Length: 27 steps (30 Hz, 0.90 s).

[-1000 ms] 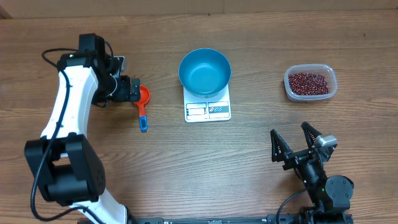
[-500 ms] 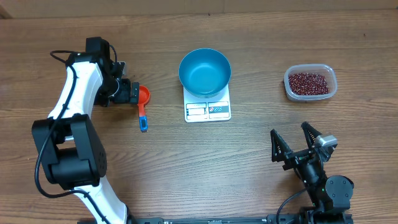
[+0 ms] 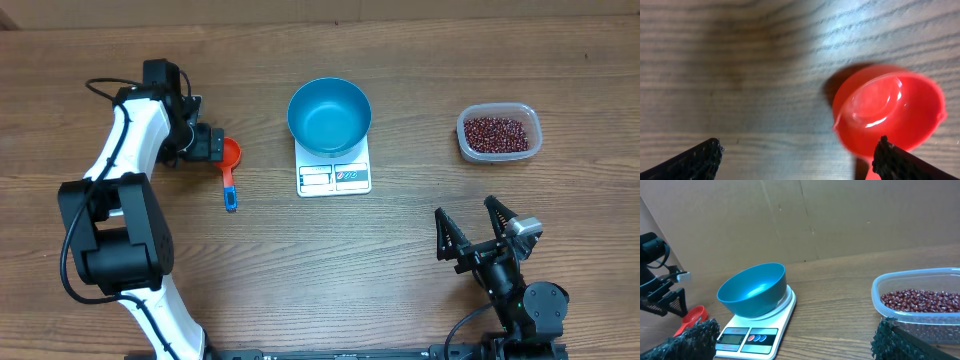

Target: Scoop item into bowl and weigh 150g on scale

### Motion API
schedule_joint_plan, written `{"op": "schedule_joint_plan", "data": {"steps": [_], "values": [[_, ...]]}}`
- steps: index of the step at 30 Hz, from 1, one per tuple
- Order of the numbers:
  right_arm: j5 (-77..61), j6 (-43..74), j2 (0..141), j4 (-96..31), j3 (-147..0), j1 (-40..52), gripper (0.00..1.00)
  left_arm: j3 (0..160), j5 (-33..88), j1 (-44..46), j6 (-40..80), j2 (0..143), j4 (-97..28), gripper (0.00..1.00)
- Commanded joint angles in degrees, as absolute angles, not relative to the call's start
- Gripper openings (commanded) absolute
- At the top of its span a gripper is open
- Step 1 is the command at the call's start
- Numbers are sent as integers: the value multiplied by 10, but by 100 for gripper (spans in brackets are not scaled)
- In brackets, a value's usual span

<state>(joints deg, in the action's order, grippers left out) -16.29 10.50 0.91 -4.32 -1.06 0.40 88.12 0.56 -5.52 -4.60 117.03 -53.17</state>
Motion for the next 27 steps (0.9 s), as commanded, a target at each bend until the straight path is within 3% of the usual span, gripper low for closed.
{"op": "schedule_joint_plan", "data": {"steps": [1,27], "values": [[-161,109,9,-42,-8,3,100,894,0,-37,-38,1178,-521,100],[-161,109,9,-42,-8,3,100,893,-21,-22,-28,1179,-492,99]]}}
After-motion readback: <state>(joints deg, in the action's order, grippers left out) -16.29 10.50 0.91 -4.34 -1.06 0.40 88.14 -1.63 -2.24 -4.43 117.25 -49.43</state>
